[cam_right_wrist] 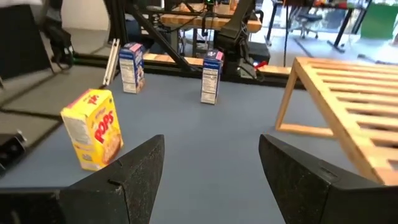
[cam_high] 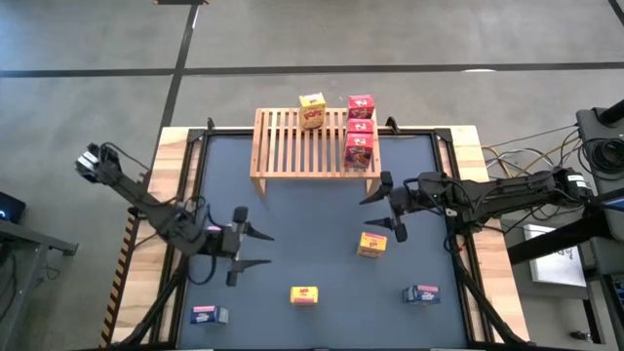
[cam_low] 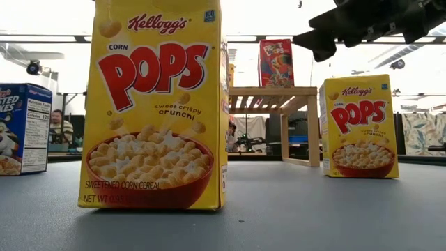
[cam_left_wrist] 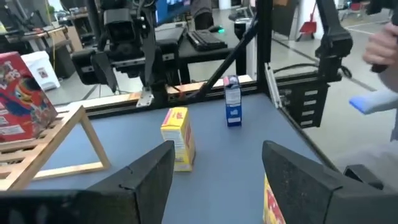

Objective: Stack cereal on shelf
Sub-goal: Put the top yellow cereal box on the shelf aligned with the yellow cereal box

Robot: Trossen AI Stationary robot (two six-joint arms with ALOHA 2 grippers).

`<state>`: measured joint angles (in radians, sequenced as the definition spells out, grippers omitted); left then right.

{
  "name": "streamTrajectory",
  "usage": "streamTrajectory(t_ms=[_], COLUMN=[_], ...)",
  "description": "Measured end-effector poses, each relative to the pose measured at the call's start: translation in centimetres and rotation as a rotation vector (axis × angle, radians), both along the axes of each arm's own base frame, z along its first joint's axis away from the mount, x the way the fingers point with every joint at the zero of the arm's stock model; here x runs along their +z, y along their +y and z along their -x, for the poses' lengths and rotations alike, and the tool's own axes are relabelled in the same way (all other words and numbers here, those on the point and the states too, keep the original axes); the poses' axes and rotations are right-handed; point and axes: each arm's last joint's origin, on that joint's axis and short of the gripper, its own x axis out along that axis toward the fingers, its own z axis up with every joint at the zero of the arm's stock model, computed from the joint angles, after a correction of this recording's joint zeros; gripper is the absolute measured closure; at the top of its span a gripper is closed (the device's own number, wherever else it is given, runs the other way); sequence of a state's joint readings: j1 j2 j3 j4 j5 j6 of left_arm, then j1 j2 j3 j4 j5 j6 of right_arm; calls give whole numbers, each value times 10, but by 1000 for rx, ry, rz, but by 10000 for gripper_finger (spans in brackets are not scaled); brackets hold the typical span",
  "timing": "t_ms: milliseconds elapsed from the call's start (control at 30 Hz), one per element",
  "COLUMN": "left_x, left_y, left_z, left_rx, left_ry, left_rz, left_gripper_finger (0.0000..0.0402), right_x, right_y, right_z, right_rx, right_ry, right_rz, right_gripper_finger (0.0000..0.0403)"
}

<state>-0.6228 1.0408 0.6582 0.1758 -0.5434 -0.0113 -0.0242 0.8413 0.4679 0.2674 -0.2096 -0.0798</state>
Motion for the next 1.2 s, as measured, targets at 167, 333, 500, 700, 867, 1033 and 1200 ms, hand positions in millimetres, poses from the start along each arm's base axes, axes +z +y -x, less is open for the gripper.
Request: streamTrajectory(t_ms=[167,333,500,700,867,1033,1200], left_x=[-13,-22,-31,-32,-35,-34,-33], left_y=[-5,-8,-9,-3,-2,2,6], left_z=[-7,-22,-39,-53,-56,-56,-58], left_rx=[-3,9,22,68,47,56,72], left_ry=[49,34,-8,-54,-69,-81,-84], left_rz=[-51,-106,-189,-187,-182,-197,-206], left_gripper_finger=[187,195,203,208,208,208,208], right_x=[0,0,-1,4,16,18,0], right_y=[0,0,0,1,20,41,56], right_z=[0,0,0,0,0,-3,-14], right_rx=[-29,-30,-33,-41,-12,-64,-92], right_ry=[30,27,42,181,322,423,515], right_rz=[-153,-141,-152,-215,-192,-158,-146], right_gripper_finger=[152,152,152,152,152,152,152])
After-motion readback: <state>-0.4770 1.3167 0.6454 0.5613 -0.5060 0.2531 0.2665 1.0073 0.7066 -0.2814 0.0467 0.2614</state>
